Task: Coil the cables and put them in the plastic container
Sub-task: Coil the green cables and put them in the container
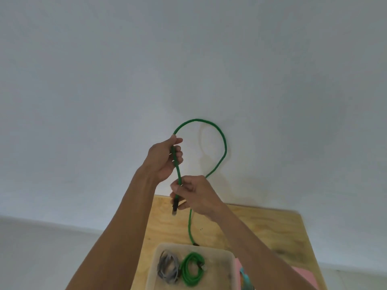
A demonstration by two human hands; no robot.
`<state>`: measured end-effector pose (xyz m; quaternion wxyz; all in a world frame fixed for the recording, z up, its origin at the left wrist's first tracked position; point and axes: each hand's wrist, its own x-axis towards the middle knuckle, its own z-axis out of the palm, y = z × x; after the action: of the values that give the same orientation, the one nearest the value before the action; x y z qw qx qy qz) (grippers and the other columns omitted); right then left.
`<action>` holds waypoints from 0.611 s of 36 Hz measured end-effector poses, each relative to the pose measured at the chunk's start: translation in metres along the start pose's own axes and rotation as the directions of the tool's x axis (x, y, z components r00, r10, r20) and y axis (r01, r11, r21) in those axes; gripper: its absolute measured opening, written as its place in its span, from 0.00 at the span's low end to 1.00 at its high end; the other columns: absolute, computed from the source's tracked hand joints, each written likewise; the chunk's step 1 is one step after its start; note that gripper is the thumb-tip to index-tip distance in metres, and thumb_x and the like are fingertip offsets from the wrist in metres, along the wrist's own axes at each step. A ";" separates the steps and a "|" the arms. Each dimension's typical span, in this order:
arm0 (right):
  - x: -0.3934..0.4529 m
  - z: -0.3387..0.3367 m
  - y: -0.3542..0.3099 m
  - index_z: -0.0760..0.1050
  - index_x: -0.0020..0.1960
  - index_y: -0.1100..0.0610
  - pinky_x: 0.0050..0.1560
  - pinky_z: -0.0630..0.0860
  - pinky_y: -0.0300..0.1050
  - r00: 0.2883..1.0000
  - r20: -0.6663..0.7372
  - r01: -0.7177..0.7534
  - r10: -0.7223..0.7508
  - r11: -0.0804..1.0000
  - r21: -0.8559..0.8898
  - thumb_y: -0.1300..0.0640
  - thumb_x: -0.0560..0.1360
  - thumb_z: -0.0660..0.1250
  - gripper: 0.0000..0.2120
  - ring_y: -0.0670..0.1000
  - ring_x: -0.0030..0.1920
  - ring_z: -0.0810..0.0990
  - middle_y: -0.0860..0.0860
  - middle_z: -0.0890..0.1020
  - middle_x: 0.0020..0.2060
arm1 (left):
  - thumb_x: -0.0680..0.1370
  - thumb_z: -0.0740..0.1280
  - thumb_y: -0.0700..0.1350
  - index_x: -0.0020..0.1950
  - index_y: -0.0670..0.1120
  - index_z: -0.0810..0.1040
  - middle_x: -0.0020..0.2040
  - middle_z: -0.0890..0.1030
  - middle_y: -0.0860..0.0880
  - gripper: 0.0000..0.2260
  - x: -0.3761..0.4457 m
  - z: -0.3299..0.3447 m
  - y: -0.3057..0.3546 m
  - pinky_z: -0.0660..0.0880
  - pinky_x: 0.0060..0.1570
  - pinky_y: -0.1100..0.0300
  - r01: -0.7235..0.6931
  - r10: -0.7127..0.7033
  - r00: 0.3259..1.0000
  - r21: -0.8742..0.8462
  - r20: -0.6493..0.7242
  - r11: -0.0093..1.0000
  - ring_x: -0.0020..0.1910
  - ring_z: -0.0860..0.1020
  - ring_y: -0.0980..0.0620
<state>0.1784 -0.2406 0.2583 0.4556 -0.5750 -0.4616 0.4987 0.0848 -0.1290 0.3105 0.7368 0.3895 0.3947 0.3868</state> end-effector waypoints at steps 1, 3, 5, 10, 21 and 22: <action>0.002 0.001 -0.003 0.80 0.51 0.61 0.44 0.84 0.51 0.998 -0.049 0.025 -0.026 1.000 -0.012 0.56 0.78 0.70 0.08 0.55 0.42 0.87 0.58 0.85 0.43 | 0.83 0.64 0.49 0.59 0.39 0.80 0.38 0.78 0.45 0.15 -0.003 -0.005 -0.001 0.78 0.42 0.56 -0.009 0.004 0.999 0.104 0.046 0.995 0.36 0.78 0.50; 0.006 0.001 -0.011 0.81 0.50 0.59 0.45 0.84 0.51 0.984 -0.156 0.081 -0.085 0.996 -0.035 0.57 0.75 0.73 0.06 0.53 0.39 0.87 0.56 0.85 0.39 | 0.82 0.64 0.54 0.62 0.40 0.79 0.46 0.83 0.41 0.19 -0.009 -0.018 -0.006 0.79 0.53 0.52 -0.026 -0.021 0.989 0.301 0.150 0.953 0.46 0.83 0.45; 0.009 -0.003 -0.019 0.80 0.45 0.52 0.43 0.82 0.39 0.956 -0.245 0.127 -0.161 0.980 -0.151 0.56 0.71 0.76 0.05 0.44 0.35 0.85 0.52 0.85 0.34 | 0.82 0.62 0.55 0.63 0.38 0.79 0.53 0.85 0.39 0.21 -0.017 -0.027 -0.013 0.78 0.58 0.53 -0.045 -0.067 0.960 0.387 0.270 0.921 0.54 0.84 0.44; 0.016 -0.003 -0.036 0.82 0.40 0.57 0.38 0.79 0.38 0.927 -0.262 0.131 -0.267 0.887 -0.442 0.56 0.69 0.78 0.06 0.50 0.38 0.84 0.52 0.85 0.36 | 0.85 0.58 0.49 0.56 0.36 0.82 0.49 0.86 0.42 0.19 -0.025 -0.028 -0.023 0.79 0.57 0.55 -0.085 -0.041 0.940 0.347 0.339 0.934 0.52 0.84 0.47; 0.041 -0.011 -0.072 0.78 0.65 0.50 0.52 0.76 0.30 0.822 -0.176 0.369 -0.542 0.742 -0.559 0.64 0.81 0.61 0.17 0.33 0.48 0.78 0.41 0.79 0.59 | 0.85 0.58 0.50 0.50 0.38 0.81 0.31 0.67 0.48 0.19 -0.034 -0.044 -0.004 0.63 0.33 0.57 -0.080 0.036 0.996 0.645 0.081 0.760 0.28 0.63 0.52; 0.045 -0.012 -0.075 0.77 0.66 0.50 0.54 0.77 0.31 0.838 -0.123 0.386 -0.532 0.735 -0.557 0.66 0.81 0.60 0.19 0.34 0.50 0.78 0.43 0.79 0.61 | 0.85 0.58 0.50 0.50 0.36 0.81 0.31 0.65 0.48 0.20 -0.039 -0.042 -0.002 0.62 0.33 0.57 -0.085 0.003 0.991 0.624 0.132 0.777 0.29 0.62 0.52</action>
<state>0.1879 -0.1855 0.3265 0.4554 -0.6044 -0.6377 0.1440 0.0327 -0.1526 0.3038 0.5784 0.6450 0.4456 0.2255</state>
